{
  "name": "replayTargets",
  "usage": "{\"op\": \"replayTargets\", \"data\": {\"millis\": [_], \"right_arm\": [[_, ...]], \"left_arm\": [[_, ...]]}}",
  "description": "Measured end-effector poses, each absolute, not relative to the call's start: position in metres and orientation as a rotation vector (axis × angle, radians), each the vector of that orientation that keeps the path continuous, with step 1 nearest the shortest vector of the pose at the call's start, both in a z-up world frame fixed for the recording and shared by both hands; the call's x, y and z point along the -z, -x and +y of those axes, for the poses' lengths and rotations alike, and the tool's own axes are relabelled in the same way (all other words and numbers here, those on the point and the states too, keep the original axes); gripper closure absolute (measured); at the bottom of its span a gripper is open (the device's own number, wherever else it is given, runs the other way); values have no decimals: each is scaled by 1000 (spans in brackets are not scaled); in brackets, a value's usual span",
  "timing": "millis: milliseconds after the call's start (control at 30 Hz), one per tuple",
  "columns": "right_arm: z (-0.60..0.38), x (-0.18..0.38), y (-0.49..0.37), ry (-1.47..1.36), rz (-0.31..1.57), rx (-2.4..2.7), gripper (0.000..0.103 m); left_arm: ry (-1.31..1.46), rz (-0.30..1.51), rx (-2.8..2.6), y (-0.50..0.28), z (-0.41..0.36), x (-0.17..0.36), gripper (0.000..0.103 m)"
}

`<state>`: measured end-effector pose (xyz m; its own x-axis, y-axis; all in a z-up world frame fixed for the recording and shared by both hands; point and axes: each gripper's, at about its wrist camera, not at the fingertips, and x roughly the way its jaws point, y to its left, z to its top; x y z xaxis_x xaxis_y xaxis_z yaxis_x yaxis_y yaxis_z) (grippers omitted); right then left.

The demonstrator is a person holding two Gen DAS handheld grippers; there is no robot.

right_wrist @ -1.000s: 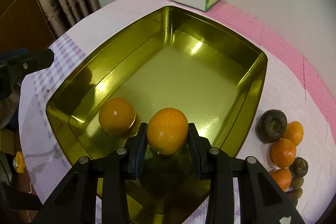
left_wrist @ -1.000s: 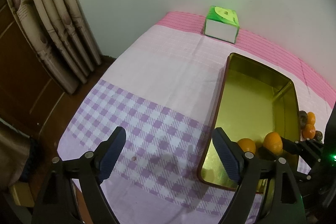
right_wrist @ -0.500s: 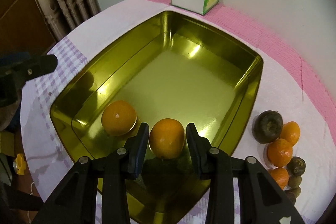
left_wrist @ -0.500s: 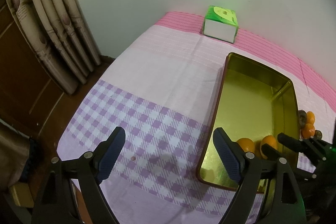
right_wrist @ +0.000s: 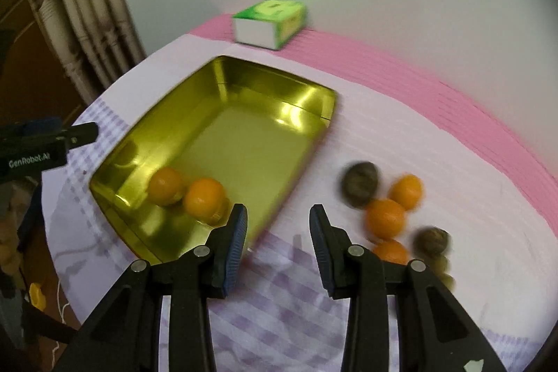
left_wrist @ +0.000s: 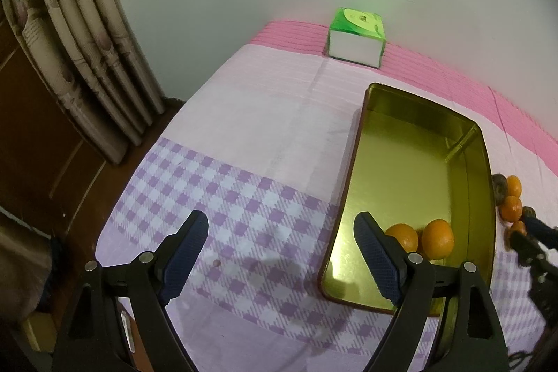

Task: Organize fruits
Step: 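Move the right gripper to the fruit cluster and grasp a small olive-green fruit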

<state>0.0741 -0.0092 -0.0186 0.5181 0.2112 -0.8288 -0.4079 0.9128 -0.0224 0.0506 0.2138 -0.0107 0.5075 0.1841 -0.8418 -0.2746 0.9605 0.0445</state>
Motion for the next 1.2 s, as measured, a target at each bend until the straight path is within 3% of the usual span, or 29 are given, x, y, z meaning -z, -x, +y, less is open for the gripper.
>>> {"op": "replayTargets", "data": {"millis": [600, 1200], "right_arm": [[-160, 38, -56, 108, 1019, -87, 67], [-175, 71, -64, 60, 1063, -78, 67]], "left_arm": [[32, 1020, -254, -53, 198, 16, 17], [6, 1037, -251, -54, 194, 25, 17]]}}
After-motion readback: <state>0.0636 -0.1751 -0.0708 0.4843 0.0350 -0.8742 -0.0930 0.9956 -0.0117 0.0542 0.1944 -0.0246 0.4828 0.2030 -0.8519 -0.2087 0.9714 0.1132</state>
